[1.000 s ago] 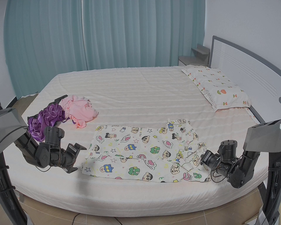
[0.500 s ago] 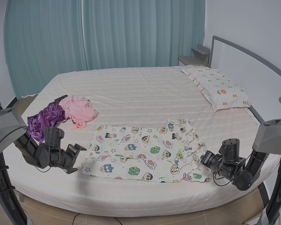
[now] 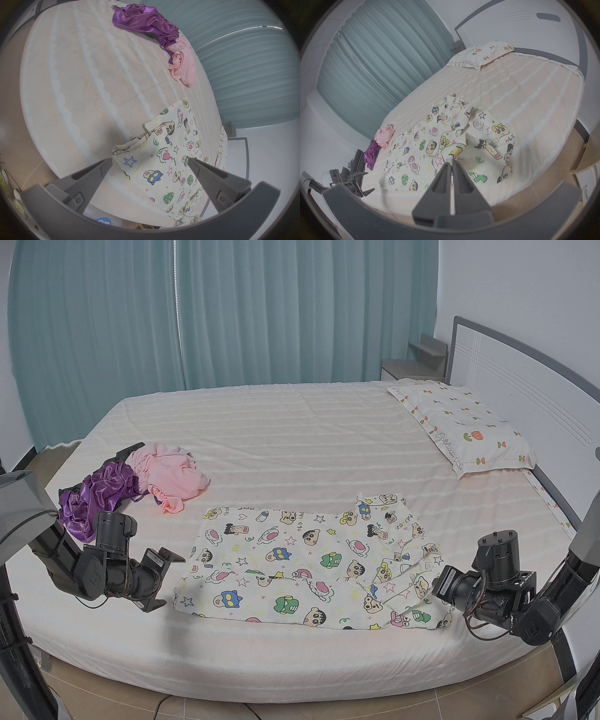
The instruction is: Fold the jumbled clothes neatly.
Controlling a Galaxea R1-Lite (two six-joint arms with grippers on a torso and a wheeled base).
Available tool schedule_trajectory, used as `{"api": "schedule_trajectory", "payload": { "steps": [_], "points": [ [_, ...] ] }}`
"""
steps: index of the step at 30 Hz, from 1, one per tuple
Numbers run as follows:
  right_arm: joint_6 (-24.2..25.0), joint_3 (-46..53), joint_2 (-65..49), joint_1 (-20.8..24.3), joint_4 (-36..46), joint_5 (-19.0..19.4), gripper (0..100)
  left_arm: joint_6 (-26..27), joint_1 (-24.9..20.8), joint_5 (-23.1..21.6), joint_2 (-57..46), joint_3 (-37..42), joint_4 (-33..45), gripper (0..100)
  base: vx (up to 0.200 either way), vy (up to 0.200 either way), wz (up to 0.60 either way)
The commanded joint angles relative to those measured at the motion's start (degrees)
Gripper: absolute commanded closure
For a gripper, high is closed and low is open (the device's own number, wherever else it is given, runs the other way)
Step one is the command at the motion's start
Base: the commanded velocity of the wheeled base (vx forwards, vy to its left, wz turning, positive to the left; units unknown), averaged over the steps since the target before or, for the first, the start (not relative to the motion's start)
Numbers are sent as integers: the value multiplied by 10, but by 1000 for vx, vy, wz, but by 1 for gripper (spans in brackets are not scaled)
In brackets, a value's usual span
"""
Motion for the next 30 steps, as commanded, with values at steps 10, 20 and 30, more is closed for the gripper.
{"api": "schedule_trajectory", "payload": {
  "steps": [10, 20, 30],
  "points": [
    [1, -112, -33, 3, 143, 1, 100, 1, 0, 0, -1, 3, 0, 0, 0, 0, 0],
    [0, -161, -42, 14, 195, 1, 100, 1, 0, 1, -2, 6, 0, 0, 0, 0, 0],
    [0, -224, -50, 18, 305, 7, 100, 3, -13, 5, -2, 30, -39, 0, 0, 0, 0]
  ]
}}
